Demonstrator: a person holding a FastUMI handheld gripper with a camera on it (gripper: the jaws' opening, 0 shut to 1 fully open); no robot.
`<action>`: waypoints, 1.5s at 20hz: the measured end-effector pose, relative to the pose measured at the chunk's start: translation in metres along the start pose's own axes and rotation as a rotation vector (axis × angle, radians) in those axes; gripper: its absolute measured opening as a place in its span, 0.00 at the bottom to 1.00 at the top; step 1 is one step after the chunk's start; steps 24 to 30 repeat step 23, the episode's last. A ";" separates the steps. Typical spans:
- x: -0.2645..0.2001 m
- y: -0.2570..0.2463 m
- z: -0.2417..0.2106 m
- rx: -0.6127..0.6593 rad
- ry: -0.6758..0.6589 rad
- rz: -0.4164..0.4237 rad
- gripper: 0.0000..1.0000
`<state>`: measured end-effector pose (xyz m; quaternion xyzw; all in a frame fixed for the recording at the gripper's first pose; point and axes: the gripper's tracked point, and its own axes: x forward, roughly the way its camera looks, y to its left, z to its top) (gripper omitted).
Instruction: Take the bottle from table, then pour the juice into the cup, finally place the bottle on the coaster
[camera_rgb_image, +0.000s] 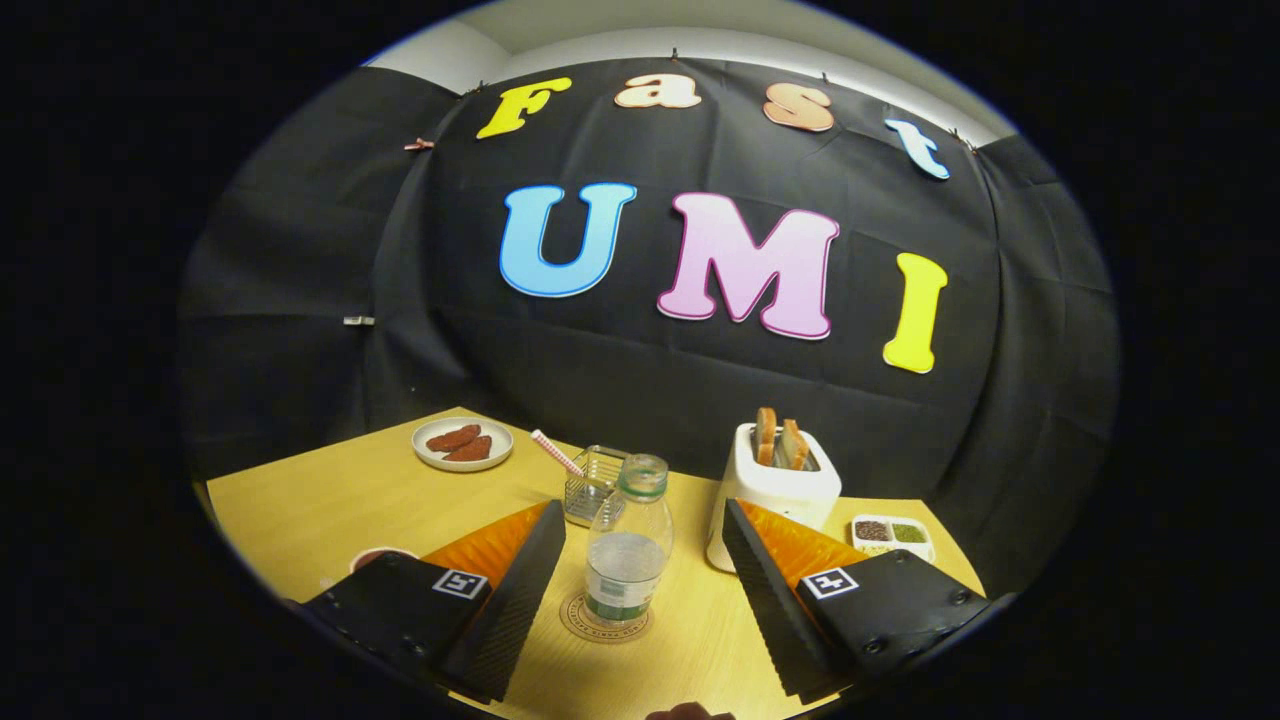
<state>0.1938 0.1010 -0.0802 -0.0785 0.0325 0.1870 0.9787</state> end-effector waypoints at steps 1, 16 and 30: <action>-0.011 -0.004 0.012 0.005 -0.001 -0.013 0.98; -0.175 -0.010 0.118 0.003 -0.007 -0.180 0.97; -0.206 0.005 0.098 0.049 0.050 -0.175 0.98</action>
